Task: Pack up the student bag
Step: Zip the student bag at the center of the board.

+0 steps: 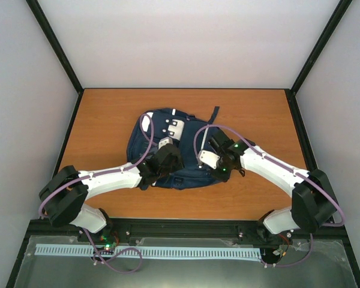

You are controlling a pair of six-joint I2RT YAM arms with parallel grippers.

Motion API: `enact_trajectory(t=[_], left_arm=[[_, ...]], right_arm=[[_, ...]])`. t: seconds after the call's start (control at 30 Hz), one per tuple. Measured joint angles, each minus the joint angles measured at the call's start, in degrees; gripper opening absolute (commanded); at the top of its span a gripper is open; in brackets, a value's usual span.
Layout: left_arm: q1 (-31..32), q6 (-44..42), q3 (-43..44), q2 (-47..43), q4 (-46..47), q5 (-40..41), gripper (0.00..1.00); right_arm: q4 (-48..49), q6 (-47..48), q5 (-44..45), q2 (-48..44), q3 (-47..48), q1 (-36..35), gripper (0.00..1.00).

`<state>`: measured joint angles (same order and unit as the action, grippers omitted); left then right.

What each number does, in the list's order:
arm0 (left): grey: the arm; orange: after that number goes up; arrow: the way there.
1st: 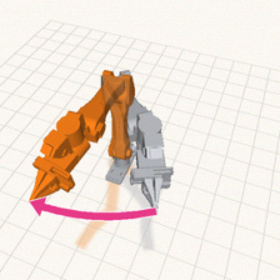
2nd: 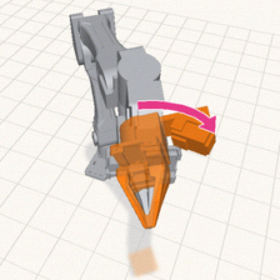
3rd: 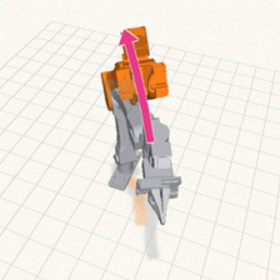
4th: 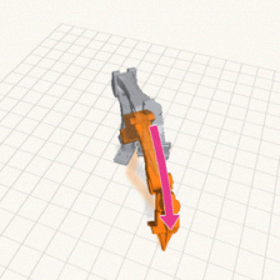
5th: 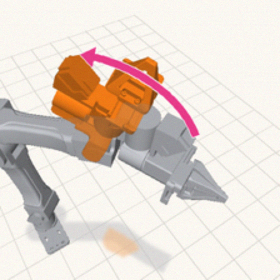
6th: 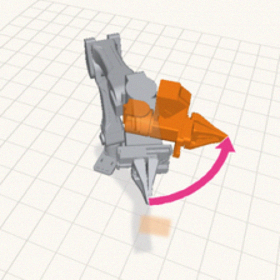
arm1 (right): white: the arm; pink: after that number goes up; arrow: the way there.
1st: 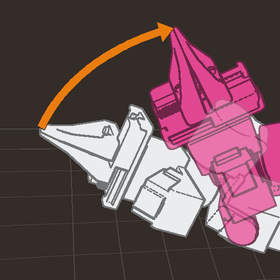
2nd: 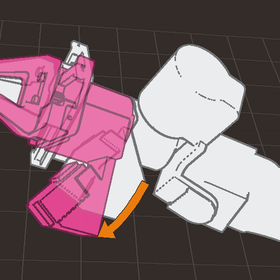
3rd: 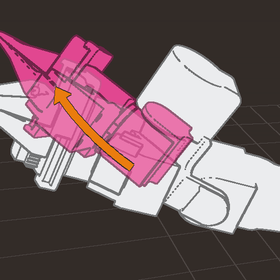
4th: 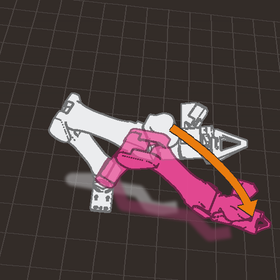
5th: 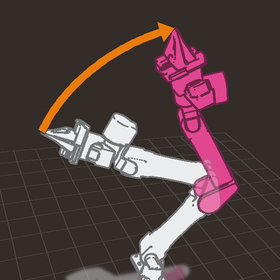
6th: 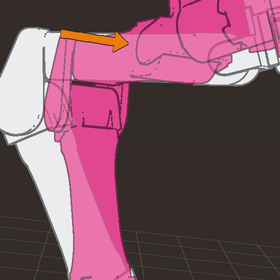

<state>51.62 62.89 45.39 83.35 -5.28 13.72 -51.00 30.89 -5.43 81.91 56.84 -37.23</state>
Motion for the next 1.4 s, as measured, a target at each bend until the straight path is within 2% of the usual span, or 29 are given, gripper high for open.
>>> enact_trajectory(t=[0.13,0.73,1.13,1.3,1.37,1.4], left_arm=[[0.15,-0.11,0.0,-0.07,0.0,0.0,0.01],[0.31,-1.4,-0.04,-0.26,1.03,-0.81,0.01],[0.17,-8.13,-1.25,-0.26,4.31,-4.9,0.02],[0.17,-8.79,-1.51,-1.81,2.03,-4.92,0.29],[0.24,-8.39,-2.93,-4.66,0.33,-4.85,0.54],[0.28,-8.22,-4.07,-7.06,-1.03,-4.59,0.61]], right_arm=[[-0.44,1.31,3.39,-0.66,-1.03,1.66,0.03],[2.29,8.55,4.46,0.79,-1.44,10.64,0.03],[4.72,12.61,2.78,8.96,1.77,15.96,0.03],[4.39,13.46,2.03,8.85,1.75,16.15,0.03],[4.85,13.81,2.23,8.31,0.96,16.61,0.03],[5.25,14.05,2.36,7.74,0.28,16.85,0.03]])
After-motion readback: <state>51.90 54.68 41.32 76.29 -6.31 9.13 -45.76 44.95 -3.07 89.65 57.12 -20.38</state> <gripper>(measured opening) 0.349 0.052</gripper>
